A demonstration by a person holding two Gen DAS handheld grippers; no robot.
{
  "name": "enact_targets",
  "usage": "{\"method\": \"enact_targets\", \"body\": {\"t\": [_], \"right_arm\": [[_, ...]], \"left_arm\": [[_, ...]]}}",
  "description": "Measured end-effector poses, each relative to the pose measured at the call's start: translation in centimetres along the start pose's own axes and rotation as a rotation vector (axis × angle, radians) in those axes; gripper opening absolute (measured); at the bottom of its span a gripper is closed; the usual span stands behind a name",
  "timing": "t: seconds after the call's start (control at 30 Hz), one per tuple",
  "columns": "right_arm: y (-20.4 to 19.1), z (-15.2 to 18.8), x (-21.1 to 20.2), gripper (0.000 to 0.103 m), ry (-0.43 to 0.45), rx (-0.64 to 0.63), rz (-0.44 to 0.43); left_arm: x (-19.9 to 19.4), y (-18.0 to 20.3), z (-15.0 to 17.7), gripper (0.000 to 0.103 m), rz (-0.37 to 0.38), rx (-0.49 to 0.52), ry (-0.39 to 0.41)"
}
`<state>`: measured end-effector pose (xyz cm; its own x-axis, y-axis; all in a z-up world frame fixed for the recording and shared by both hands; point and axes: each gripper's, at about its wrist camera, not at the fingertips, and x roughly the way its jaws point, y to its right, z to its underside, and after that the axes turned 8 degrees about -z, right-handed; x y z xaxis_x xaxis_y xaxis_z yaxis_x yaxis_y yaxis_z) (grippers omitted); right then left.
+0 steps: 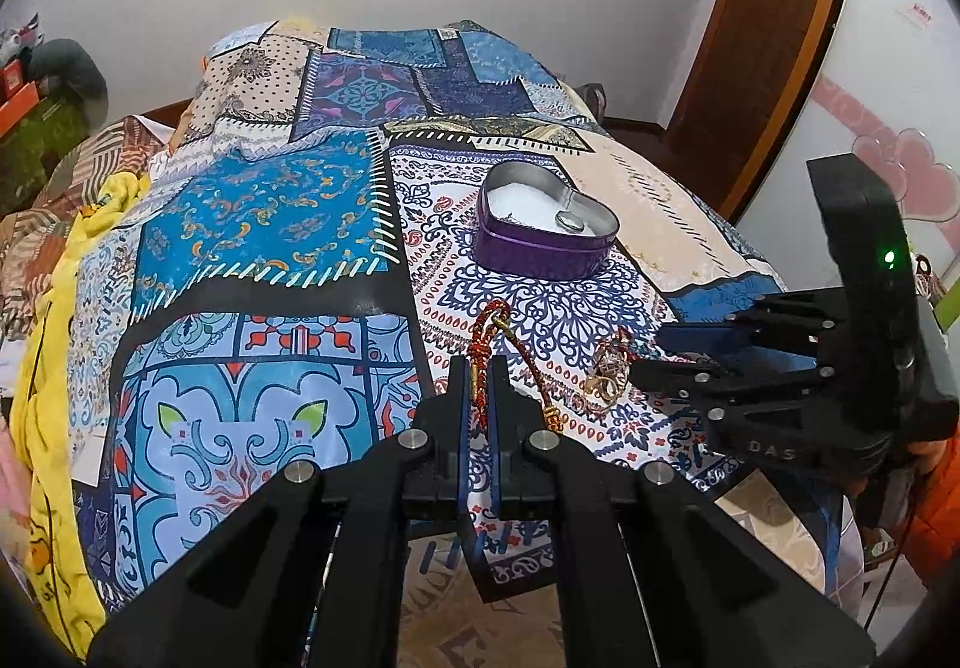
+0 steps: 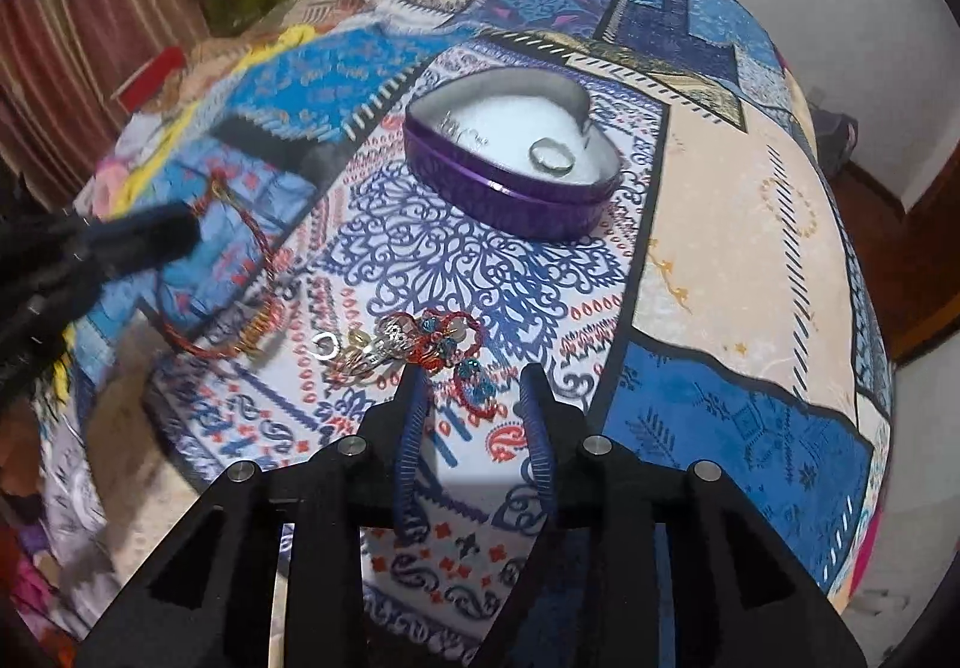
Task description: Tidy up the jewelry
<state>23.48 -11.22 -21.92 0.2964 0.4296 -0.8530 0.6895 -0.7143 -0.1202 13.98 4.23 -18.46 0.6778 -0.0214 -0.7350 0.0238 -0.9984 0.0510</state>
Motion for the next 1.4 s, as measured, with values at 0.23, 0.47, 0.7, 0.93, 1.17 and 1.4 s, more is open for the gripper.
{"method": "enact_targets", "body": {"t": [0.23, 0.47, 0.7, 0.93, 1.17, 1.4], "right_arm": [[0.6, 0.0, -0.6, 0.007, 0.018, 0.033, -0.048], [0.5, -0.4, -3.7, 0.007, 0.106, 0.059, -0.046], [0.3, -1.3, -6.6, 0.007, 0.179, 0.039, -0.033], [0.7, -2.5, -8.9, 0.007, 0.258, 0.042, -0.009], [1.4, -3.7, -9.8, 0.007, 0.304, 0.053, 0.003], [1.9, -5.3, -10.4, 0.007, 0.348, 0.048, -0.007]], "left_arm": [[-0.4, 0.3, -0.4, 0.003, 0.000, 0.007, 0.013], [-1.0, 1.0, -1.1, 0.003, -0.002, 0.023, 0.032], [-2.0, 1.3, -2.4, 0.003, -0.002, 0.024, 0.074], [-2.3, 1.3, -4.2, 0.003, -0.003, 0.021, 0.108], [-1.6, 1.4, -6.3, 0.003, -0.002, 0.016, 0.128], [-0.4, 1.6, -7.9, 0.003, 0.000, 0.018, 0.141]]}}
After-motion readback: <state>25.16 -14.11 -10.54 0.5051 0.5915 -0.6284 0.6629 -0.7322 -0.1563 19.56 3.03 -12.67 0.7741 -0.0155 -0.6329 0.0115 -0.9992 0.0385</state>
